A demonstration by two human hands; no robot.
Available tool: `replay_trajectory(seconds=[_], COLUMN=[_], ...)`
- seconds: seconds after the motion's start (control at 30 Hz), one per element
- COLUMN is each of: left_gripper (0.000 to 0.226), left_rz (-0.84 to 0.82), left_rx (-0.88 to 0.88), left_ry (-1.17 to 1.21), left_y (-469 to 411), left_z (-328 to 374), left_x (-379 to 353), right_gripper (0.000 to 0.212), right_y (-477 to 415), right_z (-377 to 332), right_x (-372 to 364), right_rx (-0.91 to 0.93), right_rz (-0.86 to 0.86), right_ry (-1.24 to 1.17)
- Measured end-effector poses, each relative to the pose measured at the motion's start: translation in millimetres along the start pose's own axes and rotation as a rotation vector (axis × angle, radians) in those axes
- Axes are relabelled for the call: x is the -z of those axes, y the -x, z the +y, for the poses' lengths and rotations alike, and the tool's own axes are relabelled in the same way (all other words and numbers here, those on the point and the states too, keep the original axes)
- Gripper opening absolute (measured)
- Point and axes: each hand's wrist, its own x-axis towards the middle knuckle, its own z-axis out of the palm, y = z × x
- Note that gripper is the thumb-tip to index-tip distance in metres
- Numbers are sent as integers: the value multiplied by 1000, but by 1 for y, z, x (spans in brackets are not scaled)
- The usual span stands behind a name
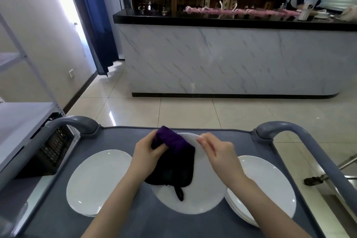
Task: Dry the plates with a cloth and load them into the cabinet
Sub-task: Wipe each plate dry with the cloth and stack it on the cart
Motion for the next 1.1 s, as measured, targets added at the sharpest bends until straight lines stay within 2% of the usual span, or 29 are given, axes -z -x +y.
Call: replay_trajectory(seconds=[0.07, 0.17, 0.27, 0.37, 0.47, 0.53, 0.6, 0.67, 0.73, 0.87, 1.0, 1.1], left_gripper=[15, 13, 11, 12, 21, 28, 25, 16, 11, 21, 11, 9], left_rz=[106, 265, 310, 224, 33, -113, -273, -363, -285, -50, 168, 248], left_rx=[146, 327, 404, 336, 133, 20, -81, -132, -147, -140, 170, 344], left_ry=[158, 342, 421, 305, 82, -36, -198, -312, -276, -193, 58, 255], left_y=[5, 22, 39, 37, 24, 12, -1, -9, -13, -13, 1, 23], left_z=[-5, -15, -22, -24, -18, -6, 5, 14, 17, 13, 2, -5], left_x=[-2, -20, -37, -29, -12, -6, -6, -13, -17, -17, -19, -38], right_gripper=[26, 23, 25, 21, 22, 24, 23, 25, 29, 29, 20, 24], right_y=[8, 16, 21, 17, 5, -4, -11, -12, -9, 3, 10, 13], right_z=[5, 4, 4, 11, 14, 9, 1, -3, -3, 2, 5, -1], right_x=[-5, -19, -24, -7, 19, 27, 23, 15, 13, 14, 8, -4], right_rx=[-131, -333, -411, -322, -188, -105, -33, 19, 21, 4, -216, -385], right_rz=[173, 399, 458, 310, 132, -48, -266, -353, -254, 24, 332, 552], right_ry=[-126, -240, -280, -204, -111, -38, 87, 175, 86, -50, -164, -268])
